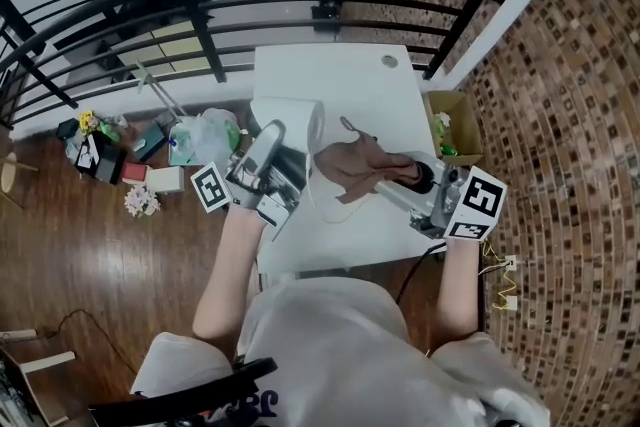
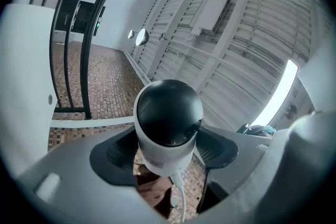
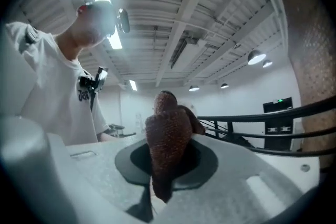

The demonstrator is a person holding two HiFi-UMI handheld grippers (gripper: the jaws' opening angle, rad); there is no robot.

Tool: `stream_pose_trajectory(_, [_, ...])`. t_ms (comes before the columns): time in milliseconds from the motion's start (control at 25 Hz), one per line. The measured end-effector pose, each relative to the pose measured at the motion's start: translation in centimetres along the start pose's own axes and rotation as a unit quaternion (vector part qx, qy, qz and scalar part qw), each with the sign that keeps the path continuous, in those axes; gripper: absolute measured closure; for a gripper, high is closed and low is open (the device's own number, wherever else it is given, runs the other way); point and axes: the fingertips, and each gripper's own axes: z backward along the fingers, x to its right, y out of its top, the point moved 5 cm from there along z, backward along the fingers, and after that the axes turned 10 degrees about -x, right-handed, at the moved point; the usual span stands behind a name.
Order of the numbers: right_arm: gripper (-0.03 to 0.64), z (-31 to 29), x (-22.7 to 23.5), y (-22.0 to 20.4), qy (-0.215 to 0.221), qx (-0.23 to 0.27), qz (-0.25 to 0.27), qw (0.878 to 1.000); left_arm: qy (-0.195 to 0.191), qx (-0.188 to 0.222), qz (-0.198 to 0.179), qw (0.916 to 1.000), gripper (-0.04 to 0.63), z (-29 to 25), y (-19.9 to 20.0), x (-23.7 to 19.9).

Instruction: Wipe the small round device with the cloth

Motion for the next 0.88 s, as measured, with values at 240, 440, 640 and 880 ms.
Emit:
stream_pose_trajectory(240, [0.586,-3.6,-0.2,-1.2,0.01,-0.053,0.027,0.998,-0.008,-0.014,0.005,0.9999,0.232,-0.7,-0.6,0.4])
stream_pose_trajectory(440, [0.586,-7.0,-0.6,-2.1,0.024,-0.055,0.03,0.998,-0.002,-0.033,0.009,0.9994,0.232,-0.9,-1.7,0.2])
stream_pose_trajectory(640, [0.586,-5.9,2.2,-2.5,-0.04,-0.042,0.004,0.998,0.001,-0.044,0.013,0.999,0.232,-0.3,-2.0,0.2])
stream_pose_trajectory(880, [0.586,-4.4,5.3,-2.3,-0.097,-0.01,-0.035,0.995,0.04,-0.093,0.025,0.9945,0.232,0.2,-4.4,-1.5])
